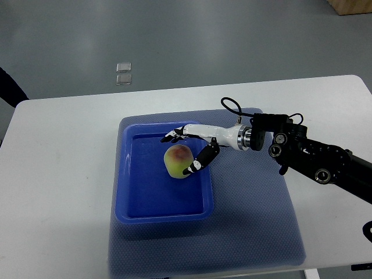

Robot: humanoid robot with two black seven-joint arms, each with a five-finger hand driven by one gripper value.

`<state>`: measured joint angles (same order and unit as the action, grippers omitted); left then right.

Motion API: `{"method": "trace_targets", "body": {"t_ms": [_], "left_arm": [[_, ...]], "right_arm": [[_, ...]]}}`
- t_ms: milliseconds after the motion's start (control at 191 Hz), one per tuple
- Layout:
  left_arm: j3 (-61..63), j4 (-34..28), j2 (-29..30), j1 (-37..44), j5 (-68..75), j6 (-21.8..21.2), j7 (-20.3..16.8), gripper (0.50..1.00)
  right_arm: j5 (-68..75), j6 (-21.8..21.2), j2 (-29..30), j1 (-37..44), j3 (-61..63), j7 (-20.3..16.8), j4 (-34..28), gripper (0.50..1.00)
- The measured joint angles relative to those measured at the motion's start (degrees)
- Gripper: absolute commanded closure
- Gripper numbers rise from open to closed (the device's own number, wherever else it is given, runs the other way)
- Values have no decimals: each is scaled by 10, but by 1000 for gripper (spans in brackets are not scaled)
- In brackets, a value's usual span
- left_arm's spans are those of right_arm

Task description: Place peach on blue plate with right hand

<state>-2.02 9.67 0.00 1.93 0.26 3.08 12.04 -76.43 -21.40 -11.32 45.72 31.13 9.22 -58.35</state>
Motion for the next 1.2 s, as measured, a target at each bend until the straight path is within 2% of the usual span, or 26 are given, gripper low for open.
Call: {"method": "trace_targets", "body": {"t_ms": [173, 425, 640, 945, 1202], "left_arm": [[0, 0, 0, 0, 0, 0, 0, 500], [0, 0, 0, 0, 0, 0, 0, 500], [0, 0, 0, 0, 0, 0, 0, 500], [0, 0, 0, 0, 0, 0, 0, 500], [0, 0, 0, 0, 0, 0, 0, 500]], "right_arm": [[16, -15, -2, -1, 8, 0, 0, 570], [146, -40, -29, 3, 28, -2, 2, 570], [289, -60, -47, 6, 49, -33, 20, 570], [473, -67, -85, 5, 48, -51, 92, 570], [637, -119, -89, -1, 47, -60, 175, 570]]}}
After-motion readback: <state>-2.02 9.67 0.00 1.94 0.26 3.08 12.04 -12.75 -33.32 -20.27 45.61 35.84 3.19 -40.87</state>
